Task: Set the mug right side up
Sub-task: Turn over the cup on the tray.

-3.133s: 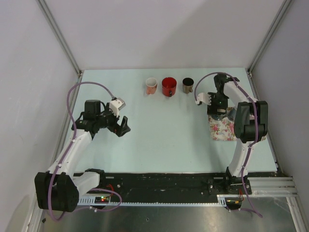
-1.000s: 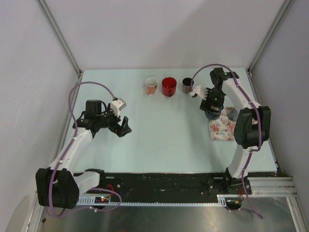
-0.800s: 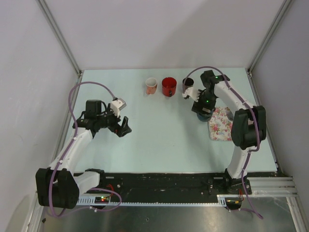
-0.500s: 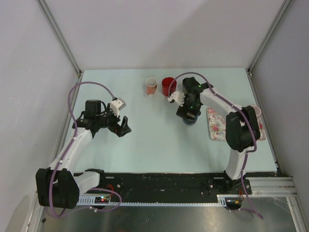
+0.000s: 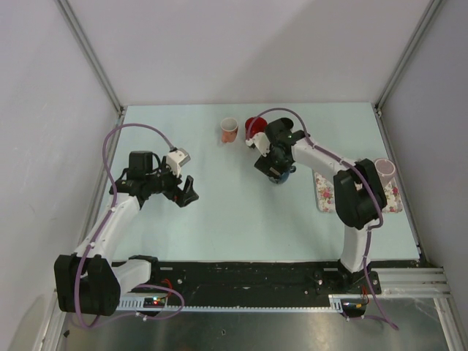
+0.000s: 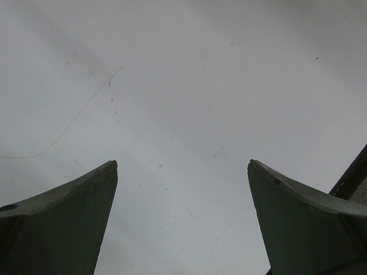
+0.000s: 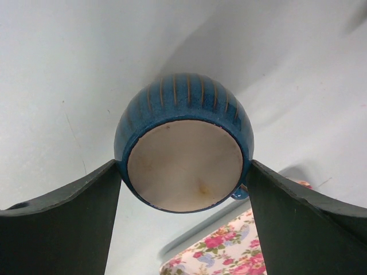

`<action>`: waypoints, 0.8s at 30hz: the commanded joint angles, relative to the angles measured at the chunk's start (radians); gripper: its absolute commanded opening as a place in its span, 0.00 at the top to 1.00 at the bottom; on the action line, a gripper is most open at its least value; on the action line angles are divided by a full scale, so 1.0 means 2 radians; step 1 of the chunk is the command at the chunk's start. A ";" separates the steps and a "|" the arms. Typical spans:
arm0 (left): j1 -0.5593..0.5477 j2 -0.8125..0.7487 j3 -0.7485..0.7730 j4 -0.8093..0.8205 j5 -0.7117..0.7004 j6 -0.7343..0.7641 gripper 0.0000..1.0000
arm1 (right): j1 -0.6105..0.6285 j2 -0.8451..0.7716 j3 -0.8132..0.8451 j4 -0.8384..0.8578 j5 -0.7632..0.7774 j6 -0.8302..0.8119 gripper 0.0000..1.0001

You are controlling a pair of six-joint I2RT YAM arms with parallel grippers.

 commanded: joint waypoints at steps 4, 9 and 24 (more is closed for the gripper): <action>0.005 -0.003 -0.001 0.008 0.014 0.001 0.02 | 0.014 0.022 0.017 0.043 0.037 0.064 0.66; 0.005 -0.001 -0.001 0.008 0.013 0.000 0.02 | 0.018 0.034 0.026 0.050 0.051 0.086 0.63; 0.006 0.000 -0.002 0.010 0.015 0.001 0.02 | -0.007 0.021 0.016 0.028 -0.076 0.107 0.14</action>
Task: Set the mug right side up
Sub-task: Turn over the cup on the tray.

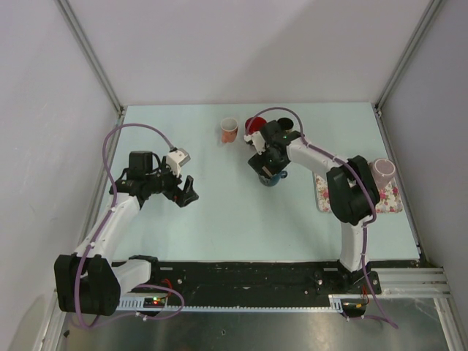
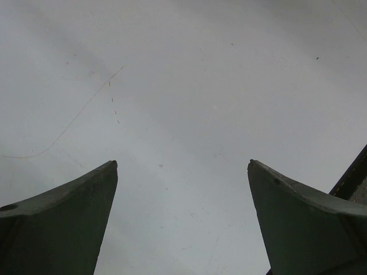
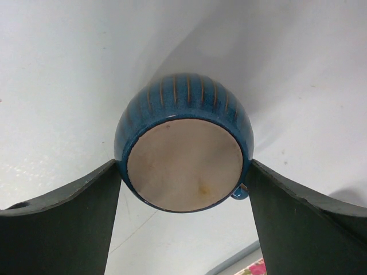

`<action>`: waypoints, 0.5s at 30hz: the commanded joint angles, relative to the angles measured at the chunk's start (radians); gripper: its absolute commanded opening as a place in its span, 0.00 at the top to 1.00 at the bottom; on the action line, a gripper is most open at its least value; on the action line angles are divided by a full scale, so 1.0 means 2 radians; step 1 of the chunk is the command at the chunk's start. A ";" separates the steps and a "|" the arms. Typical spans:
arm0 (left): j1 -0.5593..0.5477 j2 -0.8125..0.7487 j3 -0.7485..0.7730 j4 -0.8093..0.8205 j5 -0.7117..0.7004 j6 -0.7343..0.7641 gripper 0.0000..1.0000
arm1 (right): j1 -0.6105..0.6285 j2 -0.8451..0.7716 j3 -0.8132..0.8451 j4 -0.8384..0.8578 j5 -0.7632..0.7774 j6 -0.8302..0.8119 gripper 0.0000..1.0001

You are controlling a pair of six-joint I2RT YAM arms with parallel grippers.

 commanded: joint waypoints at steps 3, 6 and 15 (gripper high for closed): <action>0.006 0.000 -0.003 0.011 0.016 0.002 0.02 | -0.029 -0.023 -0.007 0.006 -0.072 -0.004 0.12; 0.006 0.000 -0.003 0.011 0.016 0.001 0.02 | -0.045 -0.023 -0.012 0.007 -0.092 -0.010 0.09; 0.006 0.003 -0.002 0.010 0.016 0.001 0.02 | -0.064 -0.046 -0.047 0.009 -0.149 -0.036 0.01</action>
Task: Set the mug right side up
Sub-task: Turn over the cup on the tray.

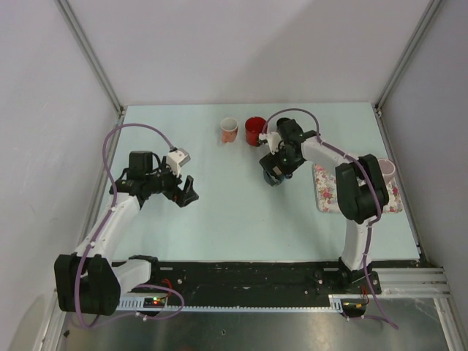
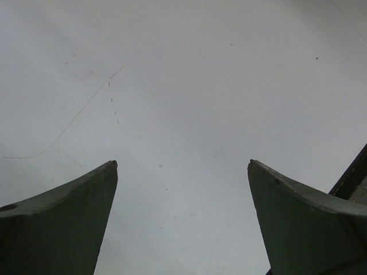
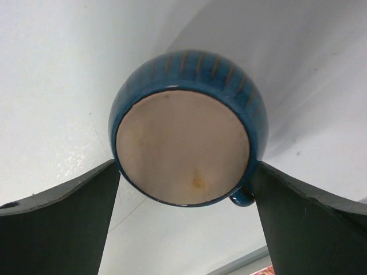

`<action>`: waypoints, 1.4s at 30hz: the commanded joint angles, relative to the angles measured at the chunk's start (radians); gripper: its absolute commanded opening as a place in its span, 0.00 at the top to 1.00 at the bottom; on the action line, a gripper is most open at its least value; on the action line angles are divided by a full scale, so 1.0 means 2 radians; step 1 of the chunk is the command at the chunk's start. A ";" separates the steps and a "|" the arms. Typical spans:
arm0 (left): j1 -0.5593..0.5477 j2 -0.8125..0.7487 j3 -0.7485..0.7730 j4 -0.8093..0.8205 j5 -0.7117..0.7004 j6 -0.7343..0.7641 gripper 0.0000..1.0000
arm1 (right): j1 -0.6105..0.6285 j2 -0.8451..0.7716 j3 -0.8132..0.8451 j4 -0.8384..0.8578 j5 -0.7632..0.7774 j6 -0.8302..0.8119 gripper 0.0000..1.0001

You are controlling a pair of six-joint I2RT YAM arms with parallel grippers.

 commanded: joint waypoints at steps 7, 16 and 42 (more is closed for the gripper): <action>0.006 0.000 -0.003 0.011 0.014 0.001 0.02 | -0.003 -0.053 -0.026 -0.027 -0.067 -0.026 0.01; 0.006 0.009 0.002 0.010 0.020 -0.003 0.02 | 0.035 -0.090 -0.058 -0.063 -0.068 -0.023 0.00; -0.040 0.121 0.110 0.047 -0.021 -0.057 0.02 | 0.134 0.039 0.142 -0.114 -0.164 -0.047 0.01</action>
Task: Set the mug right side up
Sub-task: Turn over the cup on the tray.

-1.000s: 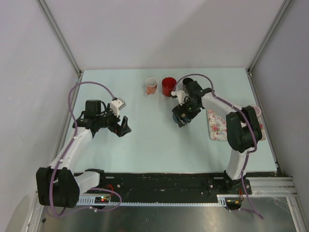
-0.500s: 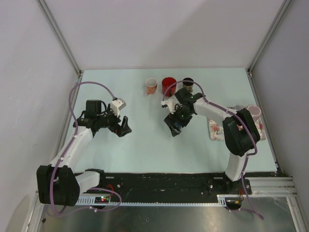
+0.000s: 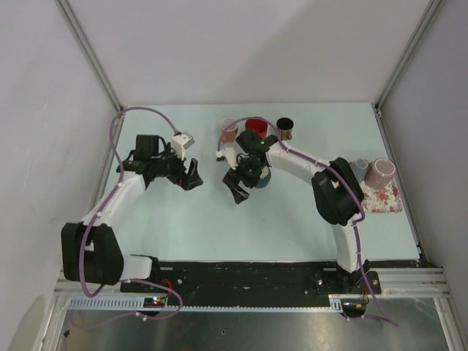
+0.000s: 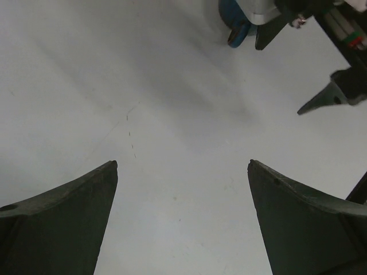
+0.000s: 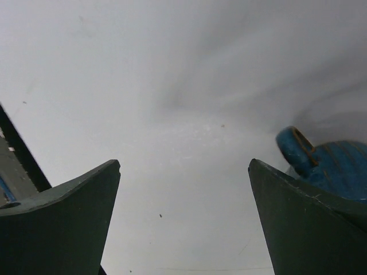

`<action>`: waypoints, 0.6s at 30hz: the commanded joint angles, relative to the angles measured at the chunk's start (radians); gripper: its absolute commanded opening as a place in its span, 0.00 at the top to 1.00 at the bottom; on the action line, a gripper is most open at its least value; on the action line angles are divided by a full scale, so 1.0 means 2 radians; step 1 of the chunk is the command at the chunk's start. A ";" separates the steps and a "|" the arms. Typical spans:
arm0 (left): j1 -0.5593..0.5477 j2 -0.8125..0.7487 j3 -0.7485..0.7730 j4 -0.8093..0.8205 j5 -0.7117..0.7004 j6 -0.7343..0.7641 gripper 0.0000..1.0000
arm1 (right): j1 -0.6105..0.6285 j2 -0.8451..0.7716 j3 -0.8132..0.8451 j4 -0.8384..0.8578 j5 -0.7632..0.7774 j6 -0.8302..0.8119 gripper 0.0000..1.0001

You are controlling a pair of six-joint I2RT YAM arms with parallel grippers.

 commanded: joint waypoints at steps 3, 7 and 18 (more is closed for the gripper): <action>-0.074 0.053 0.044 0.049 -0.046 -0.027 0.02 | -0.018 -0.053 0.061 -0.107 -0.080 -0.053 0.00; -0.128 0.110 0.082 0.058 -0.079 -0.026 0.02 | -0.058 -0.123 0.032 -0.170 -0.111 -0.095 0.01; -0.217 0.273 0.218 0.058 -0.155 0.014 0.02 | -0.257 -0.274 -0.090 -0.184 -0.228 -0.143 0.01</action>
